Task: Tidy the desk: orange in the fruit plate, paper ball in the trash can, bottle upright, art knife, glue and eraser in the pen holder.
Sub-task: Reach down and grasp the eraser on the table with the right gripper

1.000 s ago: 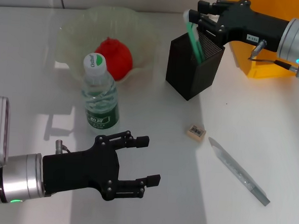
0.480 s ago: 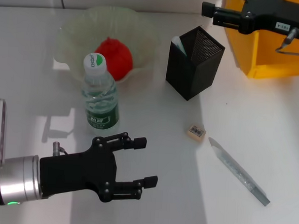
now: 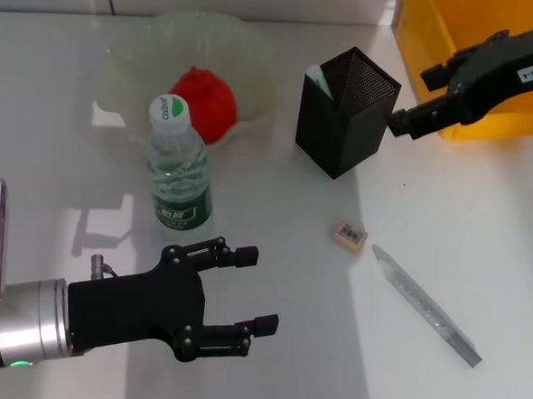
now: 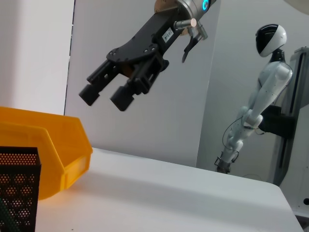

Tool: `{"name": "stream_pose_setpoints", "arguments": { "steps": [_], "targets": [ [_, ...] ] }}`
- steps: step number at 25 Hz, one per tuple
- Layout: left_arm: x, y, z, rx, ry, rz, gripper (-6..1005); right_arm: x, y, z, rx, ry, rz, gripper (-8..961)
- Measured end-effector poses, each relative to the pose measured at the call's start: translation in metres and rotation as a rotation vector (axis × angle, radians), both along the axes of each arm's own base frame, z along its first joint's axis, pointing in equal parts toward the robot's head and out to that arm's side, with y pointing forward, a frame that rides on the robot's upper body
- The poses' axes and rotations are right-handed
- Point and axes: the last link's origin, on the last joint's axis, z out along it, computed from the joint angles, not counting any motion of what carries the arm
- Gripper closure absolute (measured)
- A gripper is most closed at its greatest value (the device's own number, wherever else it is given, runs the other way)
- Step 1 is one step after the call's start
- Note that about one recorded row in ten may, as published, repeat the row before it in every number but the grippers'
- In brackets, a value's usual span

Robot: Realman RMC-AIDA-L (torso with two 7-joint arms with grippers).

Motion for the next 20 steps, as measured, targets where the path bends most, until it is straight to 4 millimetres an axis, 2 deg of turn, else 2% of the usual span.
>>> {"name": "stream_pose_setpoints", "arguments": {
  "steps": [1, 3, 6, 12, 18, 20],
  "targets": [
    [0.000, 0.001, 0.000, 0.000, 0.000, -0.001, 187, -0.004, -0.001, -0.009, -0.055, -0.070, -0.011, 141],
    [0.001, 0.001, -0.001, -0.001, 0.000, 0.000, 187, -0.005, 0.000, -0.016, -0.076, -0.102, -0.014, 143],
    [0.001, 0.001, -0.001, -0.005, 0.000, 0.002, 187, -0.001, 0.003, -0.039, -0.120, -0.198, -0.057, 145],
    [0.001, 0.001, 0.000, -0.006, -0.001, 0.006, 187, 0.001, 0.006, -0.079, -0.184, -0.301, -0.129, 149],
    [0.001, 0.001, 0.000, -0.009, -0.002, 0.003, 187, 0.011, 0.011, -0.105, -0.219, -0.367, -0.175, 153],
    [0.001, 0.000, 0.000, -0.010, -0.002, 0.002, 187, 0.012, 0.012, -0.107, -0.221, -0.372, -0.179, 160]
  ]
}}
